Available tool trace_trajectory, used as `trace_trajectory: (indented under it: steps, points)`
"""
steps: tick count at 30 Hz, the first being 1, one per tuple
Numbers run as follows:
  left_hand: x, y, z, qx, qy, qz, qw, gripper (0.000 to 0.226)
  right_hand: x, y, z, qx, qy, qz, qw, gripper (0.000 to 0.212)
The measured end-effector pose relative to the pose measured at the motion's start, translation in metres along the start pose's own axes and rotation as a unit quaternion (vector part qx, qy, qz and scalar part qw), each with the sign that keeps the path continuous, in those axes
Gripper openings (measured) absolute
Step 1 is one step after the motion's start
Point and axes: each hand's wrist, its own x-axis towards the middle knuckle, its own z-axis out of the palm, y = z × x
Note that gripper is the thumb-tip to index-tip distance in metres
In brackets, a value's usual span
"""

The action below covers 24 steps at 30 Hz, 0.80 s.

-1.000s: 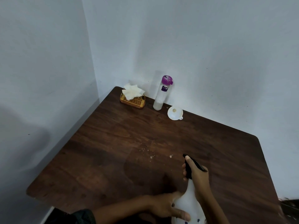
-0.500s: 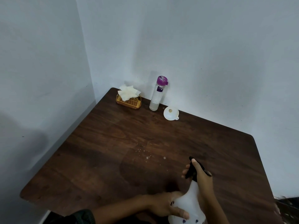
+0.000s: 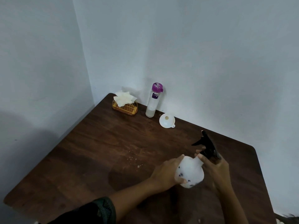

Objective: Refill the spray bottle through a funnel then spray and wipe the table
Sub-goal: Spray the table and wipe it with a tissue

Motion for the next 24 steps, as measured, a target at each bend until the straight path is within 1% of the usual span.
trace_trajectory:
  steps: [1,2,4,7,9,15,20,24]
  points:
    - [0.007,-0.002,-0.005,0.013,0.017,-0.014,1.0,0.08,0.017,0.0,-0.004,0.005,-0.003,-0.003,1.0,0.059]
    - [0.01,-0.007,-0.012,0.03,0.031,-0.031,0.999,0.072,0.032,0.001,-0.007,0.01,-0.005,-0.013,1.0,0.057]
    - [0.014,-0.022,-0.028,0.06,0.052,-0.066,0.995,0.054,0.065,0.006,-0.015,0.01,-0.008,-0.015,1.0,0.039]
    - [0.009,-0.052,-0.056,0.068,0.077,-0.124,0.987,0.037,0.107,0.009,-0.022,0.011,-0.012,-0.024,1.0,0.032]
    - [0.003,-0.065,-0.072,0.06,0.096,-0.15,0.982,0.033,0.133,0.009,-0.026,0.015,-0.006,-0.026,1.0,0.028]
    - [-0.014,-0.085,-0.096,0.038,0.124,-0.2,0.971,0.029,0.194,0.019,-0.025,0.069,0.019,0.021,0.997,0.031]
    - [-0.024,-0.092,-0.102,0.011,0.137,-0.226,0.964,0.027,0.219,0.028,-0.021,0.119,0.025,0.059,0.991,0.031]
    - [-0.033,-0.1,-0.106,-0.003,0.15,-0.234,0.961,0.026,0.222,0.026,-0.015,0.119,0.034,0.072,0.99,0.031]
